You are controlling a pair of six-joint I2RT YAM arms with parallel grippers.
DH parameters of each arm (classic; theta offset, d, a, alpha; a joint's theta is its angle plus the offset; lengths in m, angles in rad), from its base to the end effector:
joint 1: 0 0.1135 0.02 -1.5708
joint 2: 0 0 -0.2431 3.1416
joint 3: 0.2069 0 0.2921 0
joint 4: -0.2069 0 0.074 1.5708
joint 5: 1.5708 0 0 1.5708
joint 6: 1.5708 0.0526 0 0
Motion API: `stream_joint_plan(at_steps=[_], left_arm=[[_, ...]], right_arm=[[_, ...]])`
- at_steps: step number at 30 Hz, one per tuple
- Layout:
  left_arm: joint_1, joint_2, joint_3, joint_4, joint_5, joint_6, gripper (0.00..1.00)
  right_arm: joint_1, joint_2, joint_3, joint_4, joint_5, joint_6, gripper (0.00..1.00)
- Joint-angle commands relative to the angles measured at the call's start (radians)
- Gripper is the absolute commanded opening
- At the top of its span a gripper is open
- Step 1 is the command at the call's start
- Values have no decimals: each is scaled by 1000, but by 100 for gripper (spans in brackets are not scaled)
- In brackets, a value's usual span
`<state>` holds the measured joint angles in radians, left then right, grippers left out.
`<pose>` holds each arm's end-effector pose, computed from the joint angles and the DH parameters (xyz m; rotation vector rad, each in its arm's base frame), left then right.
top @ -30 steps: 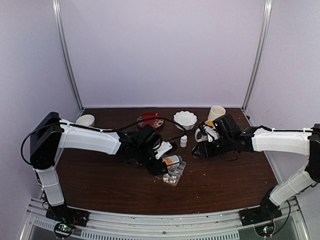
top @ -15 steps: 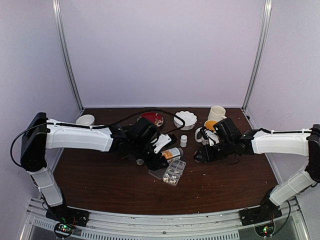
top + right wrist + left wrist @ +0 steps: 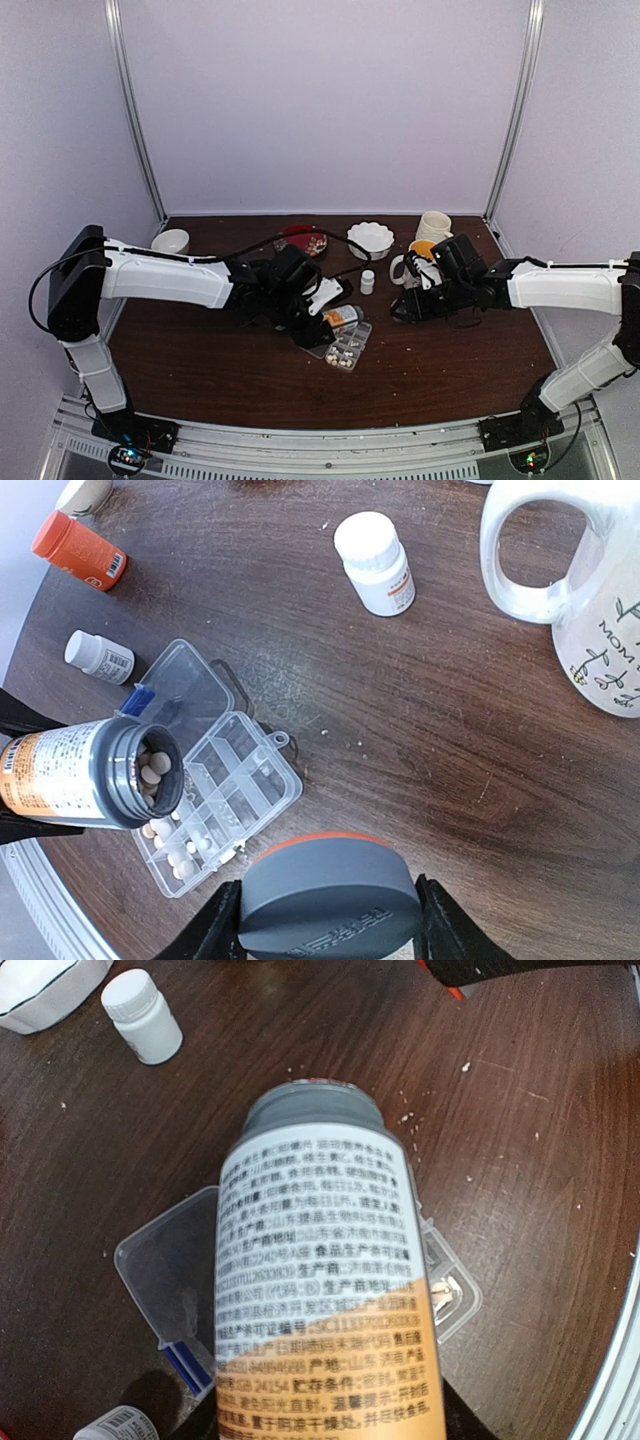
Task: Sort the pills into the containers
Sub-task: Pour the pill into the compartment of the pill container.
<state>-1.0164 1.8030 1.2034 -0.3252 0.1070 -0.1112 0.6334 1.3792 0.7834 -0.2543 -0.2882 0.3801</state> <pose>0.2173 -0.3616 0.1374 1.1746 2.3094 -0.5806 0.2540 0.2051 0.1479 -0.4576 2.4969 0.7851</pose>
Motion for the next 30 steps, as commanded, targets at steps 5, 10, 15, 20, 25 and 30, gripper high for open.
stream_joint_plan(at_steps=[5, 10, 15, 20, 25, 30], left_arm=[[-9, 10, -25, 87, -1, -50, 0], [-20, 18, 13, 36, -10, -43, 0], [-23, 60, 76, -61, -7, -42, 0], [-20, 90, 99, -84, -10, -42, 0], [-17, 55, 42, 9, -11, -54, 0], [-15, 59, 56, -3, -2, -47, 0]], right_arm=[[-8, -24, -22, 20, 20, -5, 0], [-9, -27, -23, 17, 17, -5, 0], [-11, -27, -32, 21, 12, -2, 0], [-11, -26, -37, 26, 11, 1, 0], [-14, -36, -41, 26, 17, 1, 0], [-14, -28, -40, 33, 7, 0, 0]])
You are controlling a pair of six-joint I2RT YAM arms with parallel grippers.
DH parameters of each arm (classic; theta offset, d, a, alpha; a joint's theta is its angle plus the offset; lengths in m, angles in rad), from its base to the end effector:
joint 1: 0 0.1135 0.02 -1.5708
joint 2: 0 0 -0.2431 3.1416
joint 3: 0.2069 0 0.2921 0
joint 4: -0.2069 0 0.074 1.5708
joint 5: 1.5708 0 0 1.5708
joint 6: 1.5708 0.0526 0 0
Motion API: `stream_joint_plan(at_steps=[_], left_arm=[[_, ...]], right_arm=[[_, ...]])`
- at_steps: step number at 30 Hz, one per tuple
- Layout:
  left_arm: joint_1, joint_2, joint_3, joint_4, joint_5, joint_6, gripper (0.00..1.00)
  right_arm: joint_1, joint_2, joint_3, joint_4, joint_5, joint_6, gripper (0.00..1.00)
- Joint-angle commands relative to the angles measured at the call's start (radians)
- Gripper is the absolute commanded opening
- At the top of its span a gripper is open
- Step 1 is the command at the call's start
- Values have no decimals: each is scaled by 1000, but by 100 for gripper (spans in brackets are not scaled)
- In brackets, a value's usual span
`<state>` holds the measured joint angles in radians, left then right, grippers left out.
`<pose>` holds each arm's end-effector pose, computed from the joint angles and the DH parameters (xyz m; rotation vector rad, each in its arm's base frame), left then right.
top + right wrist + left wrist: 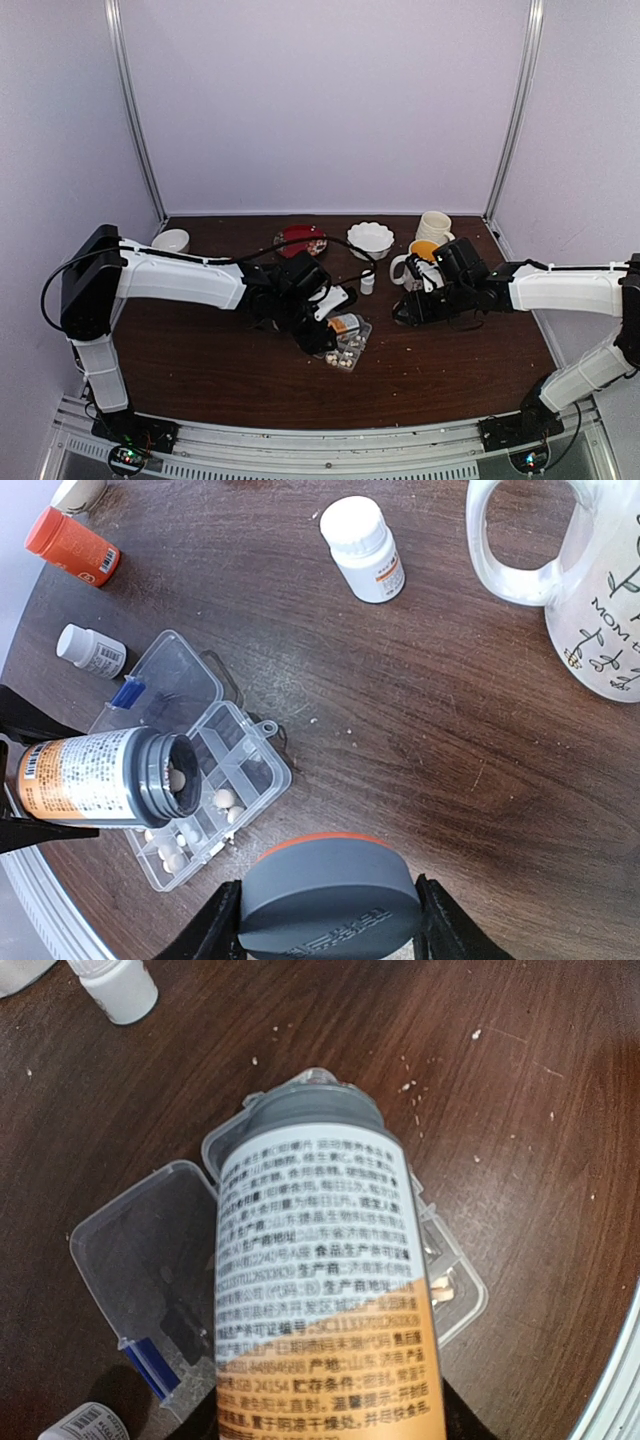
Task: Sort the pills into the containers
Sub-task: Pour the pill into the compartment of the pill container.
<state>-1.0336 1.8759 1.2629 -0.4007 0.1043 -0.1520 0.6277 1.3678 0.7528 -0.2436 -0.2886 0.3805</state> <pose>0.2144 -0.3707 0.1228 1.1816 2.4106 -0.5451 0.2505 0.2003 0.1415 -0.4498 2.5062 0.7803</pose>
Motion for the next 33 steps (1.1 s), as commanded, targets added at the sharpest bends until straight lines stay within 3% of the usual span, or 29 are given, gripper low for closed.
stream_joint_plan(at_steps=[1, 3, 12, 19, 23, 26, 29, 33], left_arm=[[4, -8, 4, 67, 6, -8, 0], [4, 5, 38, 11, 14, -8, 0], [4, -22, -6, 75, 26, -17, 0], [4, -6, 11, 22, -7, -15, 0], [5, -26, -46, 116, -1, -26, 0], [4, -12, 7, 29, 7, -15, 0], [5, -43, -54, 115, -6, -24, 0], [4, -27, 0, 30, 3, -15, 0]], right_arm=[[-8, -15, -9, 23, 7, 1, 0], [-8, -12, -9, 21, 3, 0, 0], [-8, -16, -18, 29, 1, 3, 0], [-8, -11, -14, 28, -1, 1, 0], [-8, -10, -15, 32, -1, 0, 0], [-8, -7, -9, 23, -5, -3, 0], [-8, -11, -13, 26, 0, -3, 0], [-10, -3, -6, 23, -6, -3, 0]])
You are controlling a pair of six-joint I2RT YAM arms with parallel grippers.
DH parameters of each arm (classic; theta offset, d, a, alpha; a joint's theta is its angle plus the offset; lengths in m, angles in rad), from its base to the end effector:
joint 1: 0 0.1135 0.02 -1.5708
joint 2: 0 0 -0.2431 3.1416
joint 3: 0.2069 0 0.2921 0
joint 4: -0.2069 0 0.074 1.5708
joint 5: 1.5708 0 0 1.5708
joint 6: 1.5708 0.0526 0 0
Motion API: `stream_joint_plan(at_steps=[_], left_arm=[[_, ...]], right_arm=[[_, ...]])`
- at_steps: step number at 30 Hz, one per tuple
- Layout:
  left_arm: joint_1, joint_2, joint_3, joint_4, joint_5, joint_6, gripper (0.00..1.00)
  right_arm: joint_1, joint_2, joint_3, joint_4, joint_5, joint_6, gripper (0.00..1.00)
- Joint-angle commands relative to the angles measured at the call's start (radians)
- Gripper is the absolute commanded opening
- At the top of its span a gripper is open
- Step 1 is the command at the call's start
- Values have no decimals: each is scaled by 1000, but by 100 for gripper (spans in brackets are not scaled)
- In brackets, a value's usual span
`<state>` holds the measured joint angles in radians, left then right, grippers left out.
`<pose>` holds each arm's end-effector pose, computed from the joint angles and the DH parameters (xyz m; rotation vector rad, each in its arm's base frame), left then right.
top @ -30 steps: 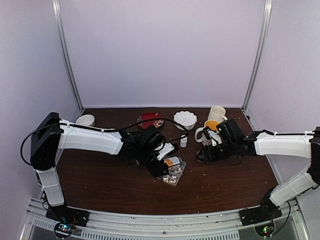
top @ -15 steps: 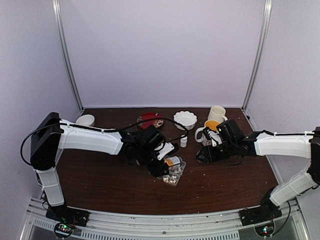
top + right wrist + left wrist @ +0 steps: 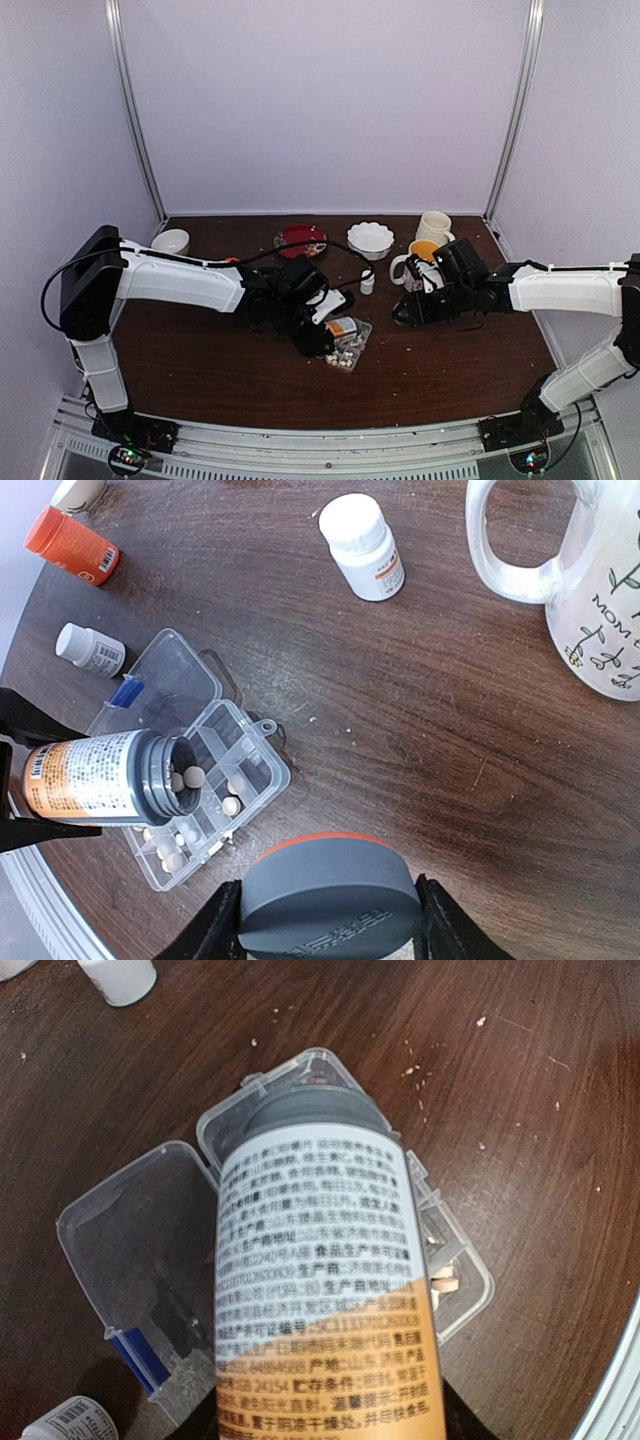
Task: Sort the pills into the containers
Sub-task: Pour the pill into the compartment of the pill container.
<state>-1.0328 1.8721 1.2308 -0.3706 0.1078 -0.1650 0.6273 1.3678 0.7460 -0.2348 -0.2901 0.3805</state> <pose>0.2124 -0.3671 0.1156 1.1667 2.4191 -0.5541 0.2501 0.1999 0.1399 -0.4501 2.5042 0.7827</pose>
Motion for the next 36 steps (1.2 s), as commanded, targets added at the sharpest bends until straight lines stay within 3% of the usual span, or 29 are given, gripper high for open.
stream_joint_plan(at_steps=[1, 14, 17, 33, 36], left_arm=[[2, -36, 5, 34, 2, -5, 0], [20, -46, 8, -19, -18, -1, 0], [20, -51, -28, 45, -1, -12, 0], [22, -85, -77, 64, -16, -34, 0], [21, -79, -33, 4, -7, -28, 0]], right_arm=[[-9, -5, 1, 14, -6, -3, 0], [-9, 12, 10, 11, -10, -9, 0], [-10, 15, 6, 22, -17, -6, 0], [-9, 8, 1, 17, -13, -5, 0], [-9, 8, 4, 14, -14, -6, 0]])
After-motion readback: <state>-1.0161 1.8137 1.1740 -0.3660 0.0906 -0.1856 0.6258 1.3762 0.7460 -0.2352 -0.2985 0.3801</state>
